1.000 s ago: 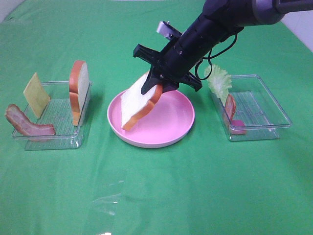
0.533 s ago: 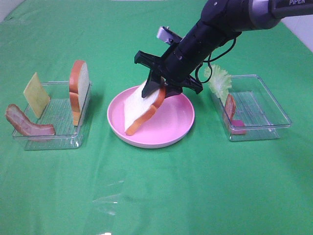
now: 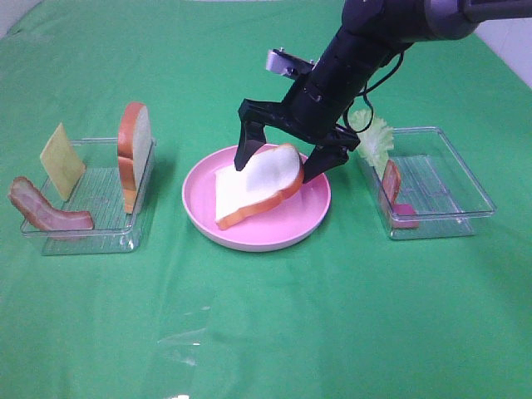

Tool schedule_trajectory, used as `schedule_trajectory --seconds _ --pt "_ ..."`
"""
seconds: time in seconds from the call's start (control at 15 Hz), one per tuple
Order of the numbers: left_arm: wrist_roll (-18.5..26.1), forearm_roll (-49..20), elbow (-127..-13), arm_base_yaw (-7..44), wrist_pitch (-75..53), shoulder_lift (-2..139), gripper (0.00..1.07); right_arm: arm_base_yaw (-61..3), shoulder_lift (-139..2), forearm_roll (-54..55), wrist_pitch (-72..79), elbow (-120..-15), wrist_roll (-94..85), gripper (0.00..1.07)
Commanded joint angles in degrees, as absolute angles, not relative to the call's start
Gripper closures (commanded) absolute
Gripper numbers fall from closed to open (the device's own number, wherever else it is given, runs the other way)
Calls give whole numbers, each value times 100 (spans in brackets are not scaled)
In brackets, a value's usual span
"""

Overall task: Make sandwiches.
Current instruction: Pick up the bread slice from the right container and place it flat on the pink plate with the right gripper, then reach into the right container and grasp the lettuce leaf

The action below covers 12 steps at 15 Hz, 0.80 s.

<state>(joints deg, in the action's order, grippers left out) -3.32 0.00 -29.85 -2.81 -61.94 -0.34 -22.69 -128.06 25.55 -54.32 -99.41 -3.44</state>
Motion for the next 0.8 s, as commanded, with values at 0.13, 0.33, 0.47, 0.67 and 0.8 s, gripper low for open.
schedule_trajectory --seconds 0.13,0.33,0.47,0.67,0.8 --pt "-315 0 -2974 -309 -6176 -52 7 -2280 -12697 1639 -6824 -10835 -115 9" --pt "-315 0 -2974 -309 -6176 -52 7 -2280 -12571 819 -7615 -11625 -92 9" --pt "-315 0 -2974 -309 -6176 -52 7 -2280 -12359 550 -7615 -11637 -57 9" --pt "-315 0 -2974 -309 -6176 -52 7 -2269 -12112 -344 -7615 -11614 103 9" --pt "-315 0 -2974 -309 -6176 -52 7 -2263 -12107 -636 -7597 -11614 395 9"
